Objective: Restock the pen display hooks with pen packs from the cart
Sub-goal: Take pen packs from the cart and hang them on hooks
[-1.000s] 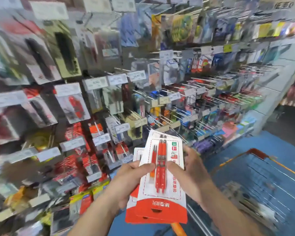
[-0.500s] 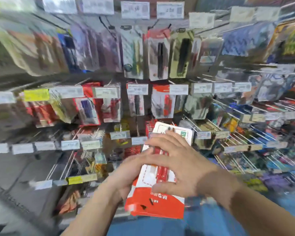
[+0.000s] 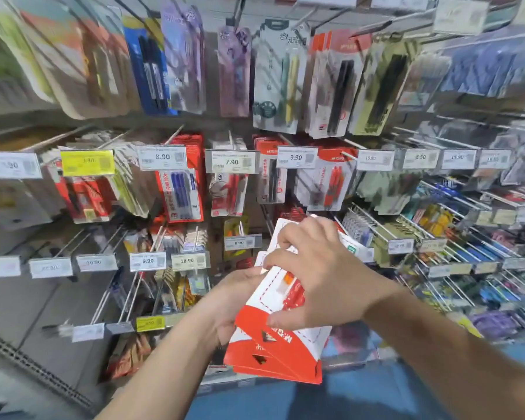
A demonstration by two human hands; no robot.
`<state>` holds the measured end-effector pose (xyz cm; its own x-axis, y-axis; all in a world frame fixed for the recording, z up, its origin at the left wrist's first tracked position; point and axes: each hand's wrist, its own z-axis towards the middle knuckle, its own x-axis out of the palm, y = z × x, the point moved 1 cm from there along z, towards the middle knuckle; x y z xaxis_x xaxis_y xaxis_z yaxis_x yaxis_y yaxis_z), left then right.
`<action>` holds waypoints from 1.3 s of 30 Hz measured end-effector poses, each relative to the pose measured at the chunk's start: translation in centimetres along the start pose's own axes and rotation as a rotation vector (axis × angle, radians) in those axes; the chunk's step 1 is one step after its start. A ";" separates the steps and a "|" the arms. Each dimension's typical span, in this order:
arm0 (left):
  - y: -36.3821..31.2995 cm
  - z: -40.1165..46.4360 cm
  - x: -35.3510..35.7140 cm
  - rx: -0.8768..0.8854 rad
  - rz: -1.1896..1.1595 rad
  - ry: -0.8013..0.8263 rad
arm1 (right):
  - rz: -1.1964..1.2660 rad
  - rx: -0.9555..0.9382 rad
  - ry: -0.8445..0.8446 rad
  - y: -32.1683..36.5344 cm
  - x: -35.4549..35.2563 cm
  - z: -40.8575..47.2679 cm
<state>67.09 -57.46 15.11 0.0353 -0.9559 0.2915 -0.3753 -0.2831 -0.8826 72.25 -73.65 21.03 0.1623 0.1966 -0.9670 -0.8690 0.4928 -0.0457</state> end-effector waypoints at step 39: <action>-4.4 11.8 0.0 0.124 -0.110 -0.241 | 1.418 0.921 -0.566 -23.1 3.8 1.9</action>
<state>79.69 -57.15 14.65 0.2938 -0.9057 0.3055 -0.2416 -0.3796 -0.8930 93.82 -82.62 18.85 -0.1071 0.9920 0.0675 0.0120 -0.0666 0.9977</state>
